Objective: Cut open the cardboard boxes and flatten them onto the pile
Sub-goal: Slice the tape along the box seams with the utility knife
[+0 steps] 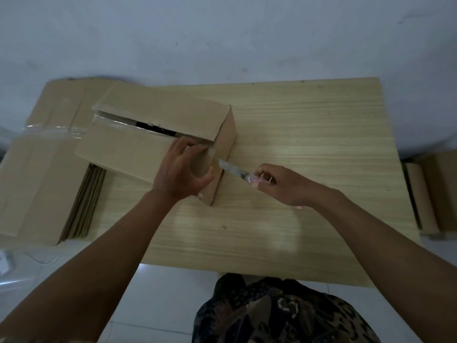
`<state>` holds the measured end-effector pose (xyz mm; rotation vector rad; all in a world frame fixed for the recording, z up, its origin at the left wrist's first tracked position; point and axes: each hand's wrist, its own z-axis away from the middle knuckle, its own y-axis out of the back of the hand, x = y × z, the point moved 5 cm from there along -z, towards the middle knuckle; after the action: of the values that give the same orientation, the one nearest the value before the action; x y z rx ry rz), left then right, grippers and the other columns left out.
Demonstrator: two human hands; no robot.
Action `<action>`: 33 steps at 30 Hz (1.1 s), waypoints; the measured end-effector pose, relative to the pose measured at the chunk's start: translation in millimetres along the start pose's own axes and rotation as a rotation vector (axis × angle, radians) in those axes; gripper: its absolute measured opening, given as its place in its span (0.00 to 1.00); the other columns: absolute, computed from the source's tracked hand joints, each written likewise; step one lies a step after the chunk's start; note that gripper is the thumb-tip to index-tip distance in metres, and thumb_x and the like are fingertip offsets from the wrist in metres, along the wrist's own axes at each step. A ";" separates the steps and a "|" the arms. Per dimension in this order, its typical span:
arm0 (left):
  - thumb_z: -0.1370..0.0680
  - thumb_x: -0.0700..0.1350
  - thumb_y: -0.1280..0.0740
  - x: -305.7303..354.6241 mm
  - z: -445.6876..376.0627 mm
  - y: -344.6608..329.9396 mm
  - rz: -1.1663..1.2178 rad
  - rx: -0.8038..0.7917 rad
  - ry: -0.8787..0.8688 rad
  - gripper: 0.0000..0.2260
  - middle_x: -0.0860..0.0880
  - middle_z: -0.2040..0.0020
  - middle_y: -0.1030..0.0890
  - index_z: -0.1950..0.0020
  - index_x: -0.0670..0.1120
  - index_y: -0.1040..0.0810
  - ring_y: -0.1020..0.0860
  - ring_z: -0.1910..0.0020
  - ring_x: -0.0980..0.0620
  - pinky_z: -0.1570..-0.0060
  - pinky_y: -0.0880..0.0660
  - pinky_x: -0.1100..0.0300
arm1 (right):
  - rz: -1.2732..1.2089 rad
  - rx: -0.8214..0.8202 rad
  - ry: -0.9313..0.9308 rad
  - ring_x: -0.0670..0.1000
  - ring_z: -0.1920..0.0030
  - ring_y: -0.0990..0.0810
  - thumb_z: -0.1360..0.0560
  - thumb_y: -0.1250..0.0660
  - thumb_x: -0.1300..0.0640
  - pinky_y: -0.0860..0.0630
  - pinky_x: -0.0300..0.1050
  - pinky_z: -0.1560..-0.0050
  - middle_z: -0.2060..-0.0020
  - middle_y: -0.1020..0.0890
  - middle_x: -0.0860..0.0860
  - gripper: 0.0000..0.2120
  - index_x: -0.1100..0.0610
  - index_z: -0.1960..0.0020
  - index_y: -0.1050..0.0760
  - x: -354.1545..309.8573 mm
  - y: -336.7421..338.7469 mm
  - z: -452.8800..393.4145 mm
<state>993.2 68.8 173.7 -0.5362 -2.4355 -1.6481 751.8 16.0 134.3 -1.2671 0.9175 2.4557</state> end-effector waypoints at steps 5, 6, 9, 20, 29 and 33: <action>0.32 0.55 0.26 2.3 11.2 6.5 -0.100 0.018 0.032 0.27 0.40 0.41 0.23 0.38 0.40 0.20 0.25 0.42 0.40 0.45 0.23 0.44 | -0.038 -0.067 0.019 0.34 0.65 0.23 0.18 0.35 0.48 0.32 0.37 0.57 0.58 0.16 0.44 0.08 0.51 0.45 0.23 -7.9 -5.3 -2.5; 0.32 0.56 0.26 1.1 14.2 7.4 -0.131 0.029 0.055 0.28 0.41 0.41 0.23 0.37 0.41 0.20 0.25 0.42 0.41 0.45 0.23 0.43 | -0.047 -0.068 0.019 0.32 0.66 0.24 0.18 0.34 0.48 0.32 0.37 0.57 0.59 0.16 0.44 0.08 0.51 0.45 0.22 -9.9 -6.3 -3.5; 0.30 0.58 0.28 0.9 23.5 6.9 -0.164 0.061 0.152 0.27 0.42 0.39 0.21 0.38 0.42 0.20 0.24 0.41 0.41 0.46 0.21 0.45 | -0.054 -0.076 0.014 0.31 0.67 0.24 0.18 0.34 0.49 0.32 0.38 0.57 0.58 0.15 0.44 0.08 0.52 0.45 0.22 -13.7 -7.8 -5.3; 0.29 0.51 0.27 3.0 37.4 -2.4 -0.095 0.181 0.186 0.21 0.41 0.43 0.20 0.43 0.39 0.19 0.22 0.44 0.41 0.48 0.21 0.41 | -0.052 -0.097 0.002 0.35 0.67 0.24 0.20 0.33 0.45 0.30 0.40 0.55 0.62 0.16 0.42 0.09 0.49 0.49 0.20 -23.9 -3.4 -4.1; 0.27 0.51 0.28 -3.3 36.8 -8.8 -0.049 0.163 0.189 0.21 0.41 0.43 0.22 0.41 0.38 0.21 0.23 0.43 0.40 0.44 0.25 0.32 | -0.040 -0.038 -0.032 0.42 0.52 0.19 0.21 0.33 0.41 0.26 0.42 0.50 0.57 0.15 0.42 0.13 0.50 0.54 0.16 -24.3 1.7 -14.2; 0.27 0.50 0.28 -3.9 37.8 -10.4 -0.064 0.147 0.168 0.20 0.40 0.43 0.22 0.41 0.38 0.21 0.23 0.43 0.39 0.43 0.27 0.31 | -0.072 -0.131 -0.041 0.42 0.56 0.21 0.22 0.32 0.40 0.28 0.42 0.53 0.56 0.15 0.42 0.15 0.50 0.51 0.15 -22.8 -5.0 -15.8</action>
<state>995.7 99.3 148.9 -0.2886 -2.4465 -1.4568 778.1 11.9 143.5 -1.2628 0.6979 2.5105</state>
